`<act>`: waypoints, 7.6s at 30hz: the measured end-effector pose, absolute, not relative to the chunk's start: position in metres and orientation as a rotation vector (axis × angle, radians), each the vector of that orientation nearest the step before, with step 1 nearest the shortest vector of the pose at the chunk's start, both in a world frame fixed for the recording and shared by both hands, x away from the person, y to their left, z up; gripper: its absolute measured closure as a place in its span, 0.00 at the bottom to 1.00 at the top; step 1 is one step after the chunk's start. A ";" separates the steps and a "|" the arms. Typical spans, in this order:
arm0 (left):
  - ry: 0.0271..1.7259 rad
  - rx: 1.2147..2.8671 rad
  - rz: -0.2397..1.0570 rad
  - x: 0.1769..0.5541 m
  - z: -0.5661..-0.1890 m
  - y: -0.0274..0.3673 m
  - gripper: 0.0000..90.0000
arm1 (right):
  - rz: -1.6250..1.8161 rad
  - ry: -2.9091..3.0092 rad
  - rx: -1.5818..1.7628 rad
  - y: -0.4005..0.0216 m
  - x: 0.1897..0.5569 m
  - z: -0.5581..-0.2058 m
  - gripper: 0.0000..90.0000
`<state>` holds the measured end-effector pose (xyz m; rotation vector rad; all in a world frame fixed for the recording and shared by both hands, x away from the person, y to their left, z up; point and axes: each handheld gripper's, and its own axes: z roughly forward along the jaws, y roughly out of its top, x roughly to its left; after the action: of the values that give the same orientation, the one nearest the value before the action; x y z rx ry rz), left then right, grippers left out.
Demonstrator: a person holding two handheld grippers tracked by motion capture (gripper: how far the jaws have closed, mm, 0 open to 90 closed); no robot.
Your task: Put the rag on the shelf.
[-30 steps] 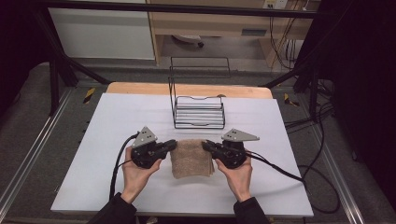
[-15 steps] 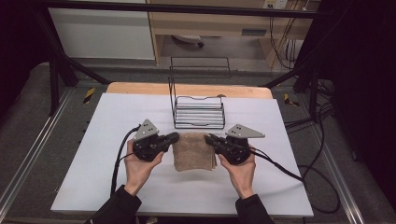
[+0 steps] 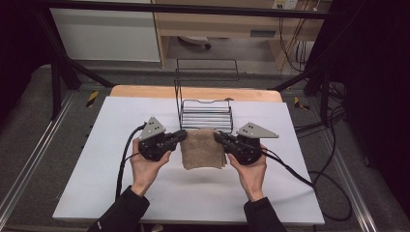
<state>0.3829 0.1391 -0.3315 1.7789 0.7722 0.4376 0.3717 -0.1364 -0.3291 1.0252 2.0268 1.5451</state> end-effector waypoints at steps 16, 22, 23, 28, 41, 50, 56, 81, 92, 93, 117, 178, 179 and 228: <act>0.748 1.708 0.457 0.394 -0.309 0.139 0.95 | 1.571 1.951 0.996 -0.137 0.378 -0.306 0.94; 0.733 1.688 0.474 0.397 -0.300 0.139 0.95 | 1.580 1.927 0.980 -0.137 0.380 -0.296 0.94; 0.731 1.685 0.474 0.397 -0.298 0.139 0.95 | 1.580 1.923 0.978 -0.137 0.380 -0.294 0.94; 0.721 1.672 0.487 0.401 -0.291 0.137 0.95 | 1.585 1.899 0.967 -0.137 0.382 -0.286 0.94; 0.702 1.638 0.524 0.410 -0.271 0.136 0.95 | 1.599 1.847 0.945 -0.137 0.390 -0.265 0.94; 0.688 1.612 0.536 0.418 -0.256 0.134 0.95 | 1.604 1.810 0.934 -0.137 0.396 -0.251 0.94; 0.675 1.589 0.534 0.425 -0.247 0.133 0.95 | 1.605 1.781 0.928 -0.138 0.401 -0.243 0.94; 0.634 1.562 0.599 0.455 -0.196 0.127 0.96 | 1.609 1.680 0.880 -0.138 0.426 -0.202 0.94; 0.631 1.564 0.616 0.472 -0.179 0.124 0.96 | 1.633 1.640 0.888 -0.140 0.445 -0.186 0.94; 0.632 1.562 0.615 0.473 -0.177 0.123 0.96 | 1.634 1.638 0.887 -0.140 0.446 -0.185 0.94; 0.679 1.559 0.637 0.521 -0.157 0.122 0.96 | 1.639 1.625 0.902 -0.136 0.493 -0.168 0.94; 0.602 1.687 0.620 0.505 -0.215 0.125 0.95 | 1.622 1.760 0.889 -0.147 0.497 -0.233 0.92; 0.602 1.687 0.620 0.505 -0.215 0.125 0.95 | 1.622 1.760 0.889 -0.147 0.497 -0.233 0.92; 0.735 1.824 0.420 0.498 -0.223 0.123 1.00 | 1.562 1.889 0.818 -0.153 0.475 -0.256 0.86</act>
<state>0.4979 0.1232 -0.2228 1.8240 0.7346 0.4199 0.4750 -0.1526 -0.2564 0.8179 1.8889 1.5616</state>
